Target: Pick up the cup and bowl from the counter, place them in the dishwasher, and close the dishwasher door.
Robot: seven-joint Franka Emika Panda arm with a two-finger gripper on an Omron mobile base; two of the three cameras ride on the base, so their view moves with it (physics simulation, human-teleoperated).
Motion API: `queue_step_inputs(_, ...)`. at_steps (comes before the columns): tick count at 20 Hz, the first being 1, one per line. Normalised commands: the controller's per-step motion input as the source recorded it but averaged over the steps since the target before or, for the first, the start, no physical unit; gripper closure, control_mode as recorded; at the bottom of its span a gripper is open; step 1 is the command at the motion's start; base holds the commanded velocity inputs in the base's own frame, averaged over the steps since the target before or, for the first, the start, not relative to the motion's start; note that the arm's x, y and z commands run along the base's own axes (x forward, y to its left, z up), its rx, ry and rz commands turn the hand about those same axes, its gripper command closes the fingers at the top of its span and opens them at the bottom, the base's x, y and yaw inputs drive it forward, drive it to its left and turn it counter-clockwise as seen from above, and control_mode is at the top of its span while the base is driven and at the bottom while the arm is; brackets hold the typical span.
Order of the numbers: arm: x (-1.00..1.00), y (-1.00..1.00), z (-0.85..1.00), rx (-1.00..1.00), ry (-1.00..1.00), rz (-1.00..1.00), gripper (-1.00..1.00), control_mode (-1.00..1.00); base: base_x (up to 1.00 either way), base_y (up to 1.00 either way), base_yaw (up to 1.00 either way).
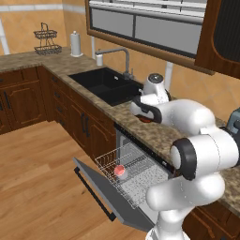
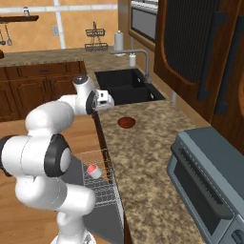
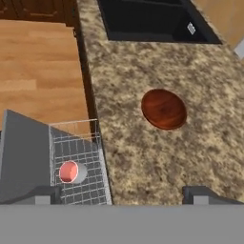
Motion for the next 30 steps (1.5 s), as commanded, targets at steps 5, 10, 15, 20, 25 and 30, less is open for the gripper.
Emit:
queue_step_inputs(5, 0.45, -0.2, -0.32, -0.11, 0.2, 0.0, -1.0, -1.0, 0.0, 0.0, 0.0)
queue_step_inputs(10, 0.37, -0.27, -0.35, -0.04, 0.1, 0.0, -1.0, -1.0, 0.0, 0.0, 0.0)
queue_step_inputs(15, 0.43, -0.18, -0.37, -0.01, 0.02, 0.0, -1.0, -1.0, 0.0, 0.0, 0.0)
queue_step_inputs(20, 0.46, -0.09, -0.41, 0.0, 0.0, 0.01, -1.0, -1.0, 0.0, 0.0, 0.0)
queue_step_inputs(25, 0.5, 0.0, -0.43, 0.0, 0.0, 0.02, -1.0, -1.0, 0.0, 0.0, 0.0)
queue_step_inputs(30, 0.44, -0.1, -0.4, 0.0, 0.0, 0.05, -1.0, -1.0, 0.0, 0.0, 0.0)
